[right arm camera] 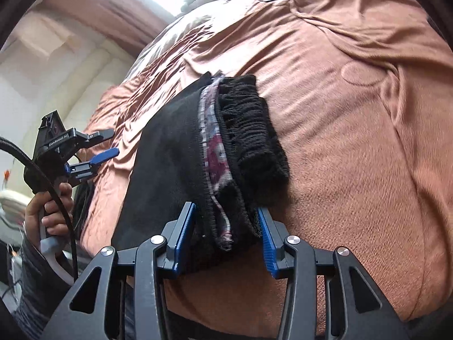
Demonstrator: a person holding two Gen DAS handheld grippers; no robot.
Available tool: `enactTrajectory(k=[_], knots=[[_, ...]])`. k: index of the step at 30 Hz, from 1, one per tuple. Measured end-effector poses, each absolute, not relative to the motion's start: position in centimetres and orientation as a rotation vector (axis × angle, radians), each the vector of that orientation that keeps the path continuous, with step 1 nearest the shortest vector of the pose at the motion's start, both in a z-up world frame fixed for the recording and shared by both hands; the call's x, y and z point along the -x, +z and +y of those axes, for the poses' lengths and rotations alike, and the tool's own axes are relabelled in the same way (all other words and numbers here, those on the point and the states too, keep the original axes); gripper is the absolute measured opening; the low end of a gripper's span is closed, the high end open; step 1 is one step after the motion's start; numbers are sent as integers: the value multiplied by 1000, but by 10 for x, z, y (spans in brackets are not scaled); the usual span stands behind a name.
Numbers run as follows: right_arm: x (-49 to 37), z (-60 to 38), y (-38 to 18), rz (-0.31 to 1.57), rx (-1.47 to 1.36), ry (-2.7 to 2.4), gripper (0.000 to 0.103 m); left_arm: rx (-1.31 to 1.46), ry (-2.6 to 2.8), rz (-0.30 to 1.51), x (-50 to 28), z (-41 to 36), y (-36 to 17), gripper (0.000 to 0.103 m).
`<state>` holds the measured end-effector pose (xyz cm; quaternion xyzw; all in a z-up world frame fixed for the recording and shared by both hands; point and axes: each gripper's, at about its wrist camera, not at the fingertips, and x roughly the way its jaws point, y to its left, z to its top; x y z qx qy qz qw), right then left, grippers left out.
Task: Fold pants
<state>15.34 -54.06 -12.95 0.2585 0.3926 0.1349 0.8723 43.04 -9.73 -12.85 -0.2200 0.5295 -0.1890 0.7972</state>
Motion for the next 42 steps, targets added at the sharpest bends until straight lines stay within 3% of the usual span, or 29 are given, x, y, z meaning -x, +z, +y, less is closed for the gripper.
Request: enactTrajectory(k=[1, 4, 18, 25, 35, 39, 42], knots=[[-153, -538, -127, 818, -520, 281, 13, 473, -399, 1140, -424, -92, -131, 50], [-148, -536, -121, 807, -503, 284, 6, 475, -372, 1149, -410, -80, -139, 50], [-96, -536, -106, 747, -488, 254, 5, 466, -348, 1245, -364, -73, -185, 49], [-80, -541, -115, 779, -521, 226, 5, 434, -349, 1279, -350, -77, -194, 38], [-83, -549, -94, 768, -519, 208, 11, 451, -361, 1234, -342, -69, -179, 37], [-95, -554, -86, 751, -516, 218, 30, 462, -364, 1208, -345, -67, -171, 37], [-107, -559, -83, 741, -528, 236, 37, 473, -364, 1199, -349, -66, -169, 37]])
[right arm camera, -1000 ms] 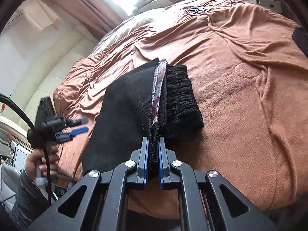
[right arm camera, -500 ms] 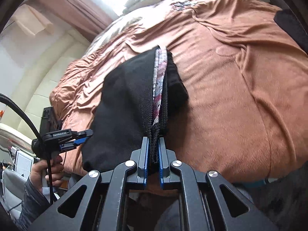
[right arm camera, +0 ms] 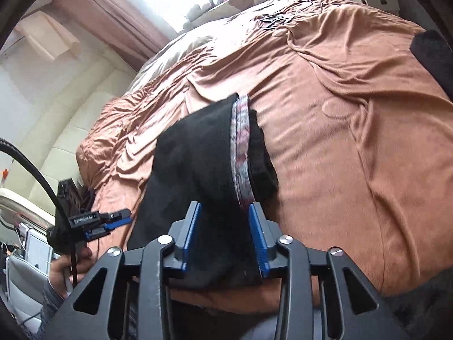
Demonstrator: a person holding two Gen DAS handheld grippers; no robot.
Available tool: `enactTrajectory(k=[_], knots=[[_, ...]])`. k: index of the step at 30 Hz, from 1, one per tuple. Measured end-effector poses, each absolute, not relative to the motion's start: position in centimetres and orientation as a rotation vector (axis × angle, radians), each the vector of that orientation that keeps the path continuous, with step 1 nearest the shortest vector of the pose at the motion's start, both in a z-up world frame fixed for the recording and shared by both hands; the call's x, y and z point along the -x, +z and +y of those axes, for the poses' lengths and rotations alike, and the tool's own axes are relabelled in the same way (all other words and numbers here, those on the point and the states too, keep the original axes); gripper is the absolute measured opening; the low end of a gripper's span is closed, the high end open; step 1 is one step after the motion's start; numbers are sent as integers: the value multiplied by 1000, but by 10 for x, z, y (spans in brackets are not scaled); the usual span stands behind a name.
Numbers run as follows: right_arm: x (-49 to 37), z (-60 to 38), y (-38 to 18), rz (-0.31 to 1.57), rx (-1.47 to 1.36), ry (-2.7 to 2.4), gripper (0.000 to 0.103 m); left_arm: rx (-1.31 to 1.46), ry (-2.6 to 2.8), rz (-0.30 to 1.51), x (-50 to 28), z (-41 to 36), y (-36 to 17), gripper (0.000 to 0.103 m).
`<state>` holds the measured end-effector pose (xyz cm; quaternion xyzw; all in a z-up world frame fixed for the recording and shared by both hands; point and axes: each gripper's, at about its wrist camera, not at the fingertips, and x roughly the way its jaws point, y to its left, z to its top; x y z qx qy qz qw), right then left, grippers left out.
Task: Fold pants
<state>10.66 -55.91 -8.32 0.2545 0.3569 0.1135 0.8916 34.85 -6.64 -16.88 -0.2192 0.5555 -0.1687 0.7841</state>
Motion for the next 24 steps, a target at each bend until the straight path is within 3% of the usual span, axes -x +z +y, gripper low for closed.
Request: enactTrajectory(k=[5, 24], knots=[[-136, -565, -77, 727, -570, 277, 54, 495, -359, 1185, -357, -66, -167, 38], [-269, -556, -94, 857, -594, 368, 54, 562, -330, 1163, -386, -63, -173, 39]])
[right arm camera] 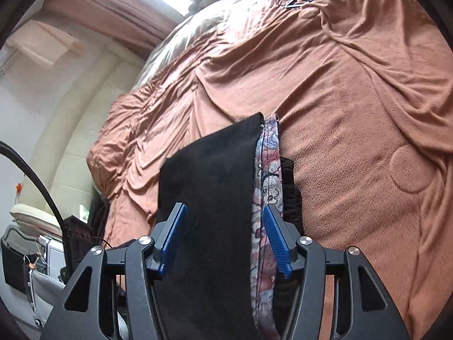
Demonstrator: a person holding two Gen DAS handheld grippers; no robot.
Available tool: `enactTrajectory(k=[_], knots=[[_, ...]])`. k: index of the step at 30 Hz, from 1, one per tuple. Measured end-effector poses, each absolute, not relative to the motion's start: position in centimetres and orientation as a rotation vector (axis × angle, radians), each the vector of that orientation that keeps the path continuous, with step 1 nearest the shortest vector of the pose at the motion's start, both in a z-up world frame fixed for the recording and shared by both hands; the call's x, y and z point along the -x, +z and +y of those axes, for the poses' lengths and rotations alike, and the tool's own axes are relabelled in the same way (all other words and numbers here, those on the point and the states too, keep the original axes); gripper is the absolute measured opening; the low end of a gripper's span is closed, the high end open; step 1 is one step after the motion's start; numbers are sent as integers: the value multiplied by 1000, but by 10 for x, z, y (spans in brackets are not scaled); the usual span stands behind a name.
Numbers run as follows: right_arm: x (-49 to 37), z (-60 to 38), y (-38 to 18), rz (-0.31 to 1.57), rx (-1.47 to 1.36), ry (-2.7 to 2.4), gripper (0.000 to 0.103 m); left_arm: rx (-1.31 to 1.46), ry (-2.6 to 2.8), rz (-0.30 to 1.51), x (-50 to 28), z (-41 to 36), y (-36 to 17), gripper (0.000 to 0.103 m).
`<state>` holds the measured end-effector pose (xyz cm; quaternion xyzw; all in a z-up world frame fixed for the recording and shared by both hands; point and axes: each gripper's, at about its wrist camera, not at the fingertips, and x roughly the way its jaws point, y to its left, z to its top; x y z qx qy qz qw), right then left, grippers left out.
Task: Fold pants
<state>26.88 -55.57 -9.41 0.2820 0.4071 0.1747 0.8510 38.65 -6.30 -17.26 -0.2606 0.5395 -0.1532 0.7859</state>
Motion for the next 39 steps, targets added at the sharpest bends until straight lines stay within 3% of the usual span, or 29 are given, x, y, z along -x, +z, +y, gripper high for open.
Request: enactTrajectory(k=[6, 13, 22, 23, 25, 27, 39], knots=[[-285, -552, -99, 878, -580, 371, 54, 570, -327, 1174, -395, -67, -181, 39], [-293, -549, -105, 881, -611, 438, 35, 574, -322, 1192, -399, -70, -192, 39], [-306, -546, -114, 893, -576, 415, 35, 573, -322, 1198, -400, -71, -195, 39], [-307, -544, -113, 891, -565, 416, 33, 572, -322, 1199, -400, -71, -196, 39], [-308, -539, -112, 897, -533, 403, 6, 570, -319, 1201, -400, -72, -196, 39], [-308, -537, -110, 897, -515, 397, 0, 571, -320, 1200, -401, -72, -195, 39], [-278, -545, -94, 810, -470, 326, 0, 556, -321, 1198, -395, -78, -192, 39]])
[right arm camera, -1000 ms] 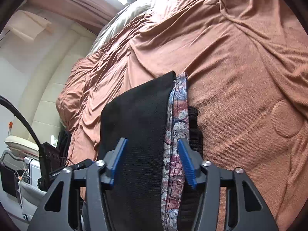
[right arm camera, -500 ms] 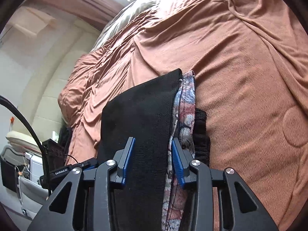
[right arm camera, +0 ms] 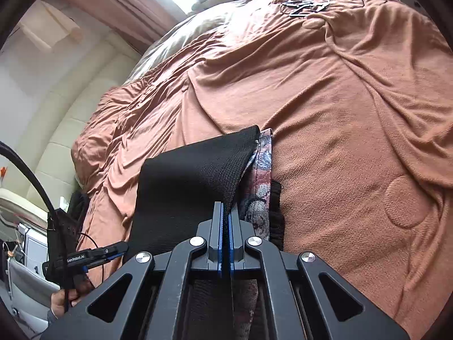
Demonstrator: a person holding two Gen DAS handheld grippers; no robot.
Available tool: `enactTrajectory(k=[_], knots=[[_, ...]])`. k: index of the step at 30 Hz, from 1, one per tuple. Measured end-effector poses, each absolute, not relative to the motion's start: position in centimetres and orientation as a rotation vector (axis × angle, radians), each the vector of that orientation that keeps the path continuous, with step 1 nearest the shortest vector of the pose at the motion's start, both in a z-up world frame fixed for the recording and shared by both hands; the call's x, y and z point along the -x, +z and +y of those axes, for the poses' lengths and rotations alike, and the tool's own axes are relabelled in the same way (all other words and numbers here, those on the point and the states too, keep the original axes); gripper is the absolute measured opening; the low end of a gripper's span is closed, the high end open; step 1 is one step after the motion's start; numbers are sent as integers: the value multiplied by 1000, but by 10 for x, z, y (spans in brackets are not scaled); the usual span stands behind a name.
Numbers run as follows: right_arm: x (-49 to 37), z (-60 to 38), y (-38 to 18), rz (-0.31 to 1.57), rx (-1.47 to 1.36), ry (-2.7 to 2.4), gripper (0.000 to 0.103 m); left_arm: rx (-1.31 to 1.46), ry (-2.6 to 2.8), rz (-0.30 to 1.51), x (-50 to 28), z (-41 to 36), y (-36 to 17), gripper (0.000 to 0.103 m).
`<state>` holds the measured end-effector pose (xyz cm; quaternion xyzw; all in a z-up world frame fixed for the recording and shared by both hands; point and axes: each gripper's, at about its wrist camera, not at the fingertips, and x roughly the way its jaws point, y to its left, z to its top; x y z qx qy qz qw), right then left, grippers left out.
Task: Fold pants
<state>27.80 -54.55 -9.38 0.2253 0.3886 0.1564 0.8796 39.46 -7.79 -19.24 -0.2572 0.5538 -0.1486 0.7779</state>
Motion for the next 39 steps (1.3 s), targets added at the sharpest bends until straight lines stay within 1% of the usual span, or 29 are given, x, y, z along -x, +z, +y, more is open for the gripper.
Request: enactTrajectory(k=[6, 7, 8, 9, 19, 29, 33, 35, 36, 37, 39], knots=[[-277, -549, -95, 820, -470, 343, 0, 571, -303, 1212, -388, -75, -199, 38], [-281, -549, -98, 838, -477, 346, 0, 578, -302, 1218, -388, -75, -201, 36], [-286, -549, -100, 851, -489, 350, 0, 583, -305, 1225, -388, -76, -203, 30], [-291, -550, -103, 866, -520, 366, 0, 580, -305, 1231, -388, -77, -205, 28], [-332, -554, -112, 904, -595, 420, 1, 576, -314, 1227, -388, -82, -203, 28], [-353, -559, -123, 909, -641, 456, 1, 577, -312, 1224, -390, -83, -203, 28], [-354, -556, -123, 912, -632, 466, 6, 575, -305, 1226, -391, -84, -204, 28], [-354, -554, -121, 910, -613, 458, 6, 576, -303, 1225, -391, -84, -204, 28], [-353, -552, -119, 909, -592, 451, 6, 576, -300, 1224, -391, -85, -203, 28], [-352, -549, -117, 911, -562, 441, 2, 576, -299, 1223, -391, -85, -203, 28], [-347, -546, -108, 888, -522, 418, 0, 574, -298, 1221, -391, -86, -203, 28]])
